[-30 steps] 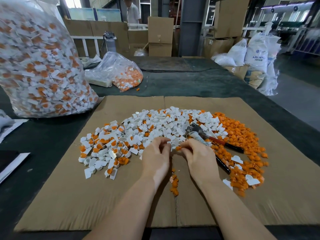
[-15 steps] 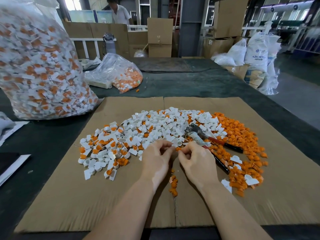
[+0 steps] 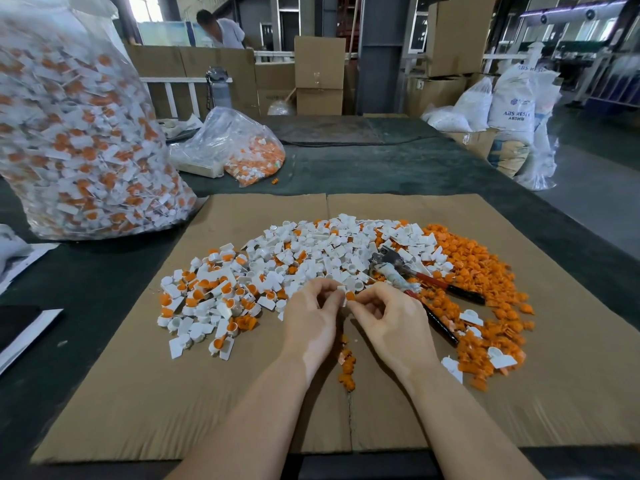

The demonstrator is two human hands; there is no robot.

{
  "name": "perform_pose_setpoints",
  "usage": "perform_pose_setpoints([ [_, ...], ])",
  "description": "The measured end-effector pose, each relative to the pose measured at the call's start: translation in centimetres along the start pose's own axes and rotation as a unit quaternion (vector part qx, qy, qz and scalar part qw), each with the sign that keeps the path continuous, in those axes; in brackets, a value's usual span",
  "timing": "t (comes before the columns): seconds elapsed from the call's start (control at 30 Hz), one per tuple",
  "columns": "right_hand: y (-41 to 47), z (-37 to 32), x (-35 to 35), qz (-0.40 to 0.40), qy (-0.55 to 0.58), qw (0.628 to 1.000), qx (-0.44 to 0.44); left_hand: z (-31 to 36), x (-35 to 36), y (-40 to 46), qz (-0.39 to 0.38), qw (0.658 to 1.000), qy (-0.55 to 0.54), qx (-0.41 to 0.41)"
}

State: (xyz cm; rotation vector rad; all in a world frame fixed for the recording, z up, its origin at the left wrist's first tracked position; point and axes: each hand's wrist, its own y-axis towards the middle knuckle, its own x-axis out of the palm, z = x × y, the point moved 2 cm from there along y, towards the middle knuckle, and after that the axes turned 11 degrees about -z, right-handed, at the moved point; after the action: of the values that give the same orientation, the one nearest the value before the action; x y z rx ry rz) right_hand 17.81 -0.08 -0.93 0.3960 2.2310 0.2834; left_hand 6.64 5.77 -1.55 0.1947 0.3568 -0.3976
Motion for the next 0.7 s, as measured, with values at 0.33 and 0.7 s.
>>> perform_pose_setpoints([
  [0.33,0.0,-0.6,0.0,0.04,-0.082,0.995,-0.041,-0.1,0.4,0.1,0.022,0.999,0.036,-0.007],
  [0.7,-0.4,-1.3,0.4,0.123,-0.179,0.964,-0.15,-0.4,0.2,0.1,0.067,0.994,0.048,-0.064],
])
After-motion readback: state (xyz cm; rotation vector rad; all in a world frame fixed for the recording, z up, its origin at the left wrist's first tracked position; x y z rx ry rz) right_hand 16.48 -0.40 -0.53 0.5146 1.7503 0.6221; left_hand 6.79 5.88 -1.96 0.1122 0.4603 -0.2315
